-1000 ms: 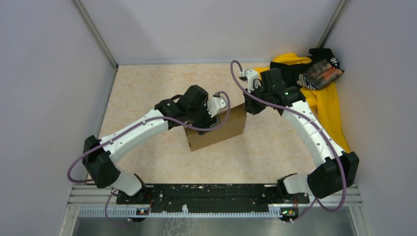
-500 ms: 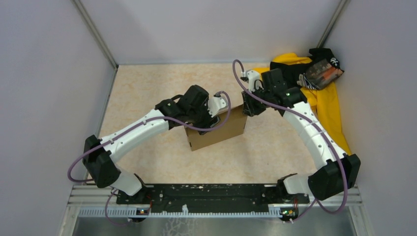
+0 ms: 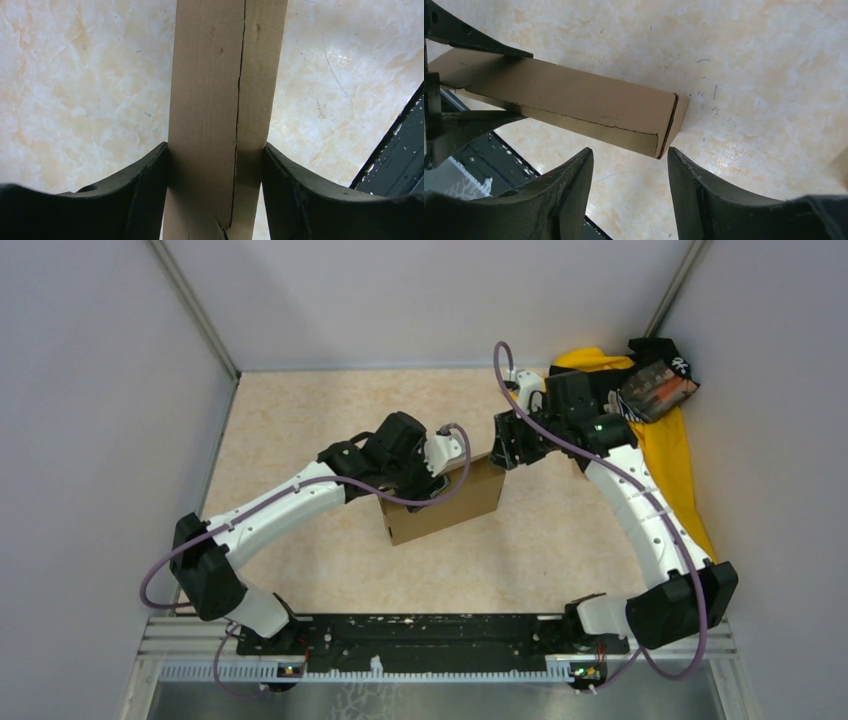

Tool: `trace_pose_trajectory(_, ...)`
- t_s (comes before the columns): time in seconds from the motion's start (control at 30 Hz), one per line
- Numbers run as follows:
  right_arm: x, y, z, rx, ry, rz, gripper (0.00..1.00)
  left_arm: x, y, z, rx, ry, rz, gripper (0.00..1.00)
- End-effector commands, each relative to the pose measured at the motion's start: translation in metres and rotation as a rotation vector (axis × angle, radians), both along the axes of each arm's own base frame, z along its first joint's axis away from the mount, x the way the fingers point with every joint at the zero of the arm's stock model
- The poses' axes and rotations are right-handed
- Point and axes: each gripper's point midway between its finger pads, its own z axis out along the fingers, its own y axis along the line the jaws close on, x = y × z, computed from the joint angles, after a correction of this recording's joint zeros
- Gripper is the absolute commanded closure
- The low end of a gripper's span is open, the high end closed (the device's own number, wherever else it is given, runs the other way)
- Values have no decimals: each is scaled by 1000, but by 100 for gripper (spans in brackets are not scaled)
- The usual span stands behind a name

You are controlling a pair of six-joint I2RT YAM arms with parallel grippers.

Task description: Fold the paper box

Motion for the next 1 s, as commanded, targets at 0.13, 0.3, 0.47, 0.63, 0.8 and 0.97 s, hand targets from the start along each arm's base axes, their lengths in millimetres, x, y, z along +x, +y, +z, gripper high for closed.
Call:
trace_pose_trajectory(0.13,27,6,42,106,-107,-81,44,-18,15,-52,141,130,-4,55)
trace_pose_trajectory(0.3,34,9,37,117,-93,-94,48,-18,16,-51,142,132,-2,55)
trace_pose_trajectory(0.47,35,10,24,116,-69,-102,51,-17,15,-51,141,132,-3,55)
trace_pose_trajectory(0.63,31,8,8,101,-35,-102,57,-17,15,-51,142,133,-2,55)
trace_pose_trajectory(0.8,23,5,-1,91,-17,-102,67,-17,14,-52,142,137,-1,55)
trace_pose_trajectory(0.97,12,3,-17,79,19,-98,77,-17,14,-52,145,137,3,56)
